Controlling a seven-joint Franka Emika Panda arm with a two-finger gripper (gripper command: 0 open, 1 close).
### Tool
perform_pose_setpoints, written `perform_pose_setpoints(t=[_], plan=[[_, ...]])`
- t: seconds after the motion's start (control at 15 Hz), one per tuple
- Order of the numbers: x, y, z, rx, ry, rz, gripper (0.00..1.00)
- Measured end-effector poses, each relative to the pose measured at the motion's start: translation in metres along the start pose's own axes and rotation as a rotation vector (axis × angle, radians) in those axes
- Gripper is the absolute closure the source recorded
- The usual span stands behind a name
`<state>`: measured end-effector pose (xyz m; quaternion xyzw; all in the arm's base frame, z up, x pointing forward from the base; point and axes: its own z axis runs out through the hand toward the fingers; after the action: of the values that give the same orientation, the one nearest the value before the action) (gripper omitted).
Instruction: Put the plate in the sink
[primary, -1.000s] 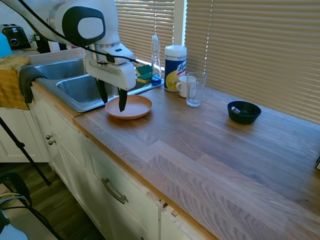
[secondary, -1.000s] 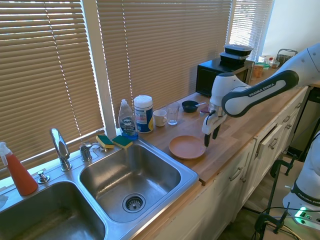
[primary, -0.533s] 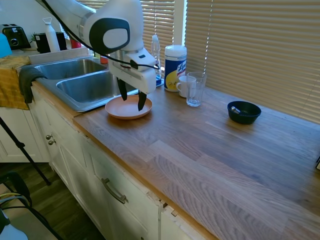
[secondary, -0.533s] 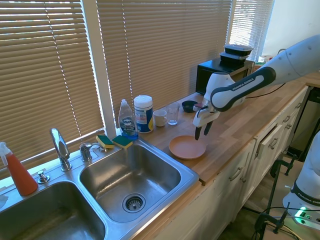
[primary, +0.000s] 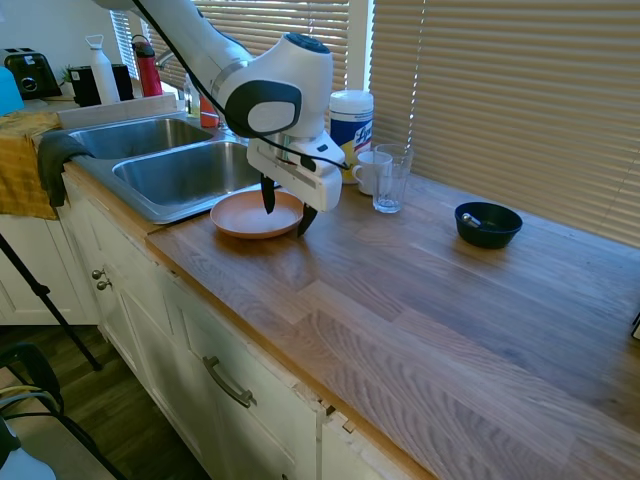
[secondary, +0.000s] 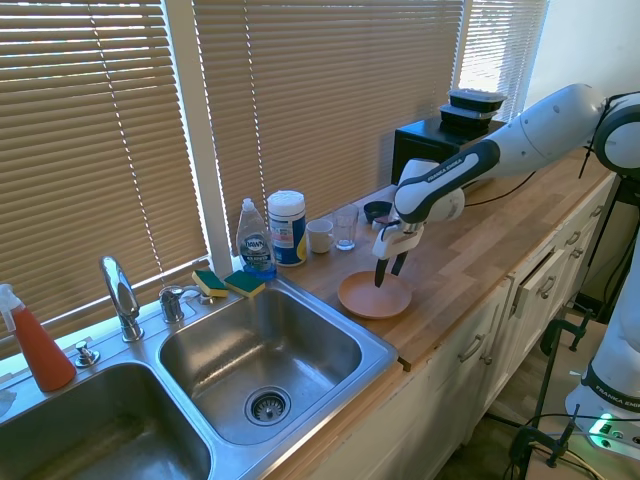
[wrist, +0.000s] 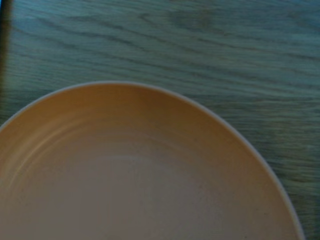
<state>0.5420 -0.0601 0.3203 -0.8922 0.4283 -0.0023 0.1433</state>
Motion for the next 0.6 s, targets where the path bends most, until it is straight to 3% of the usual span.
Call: perform_pose_setpoints(t=[0.6], plan=[[-0.0019, 0.0035, 0.0019, -0.01, -0.049, -0.009, 1.0]])
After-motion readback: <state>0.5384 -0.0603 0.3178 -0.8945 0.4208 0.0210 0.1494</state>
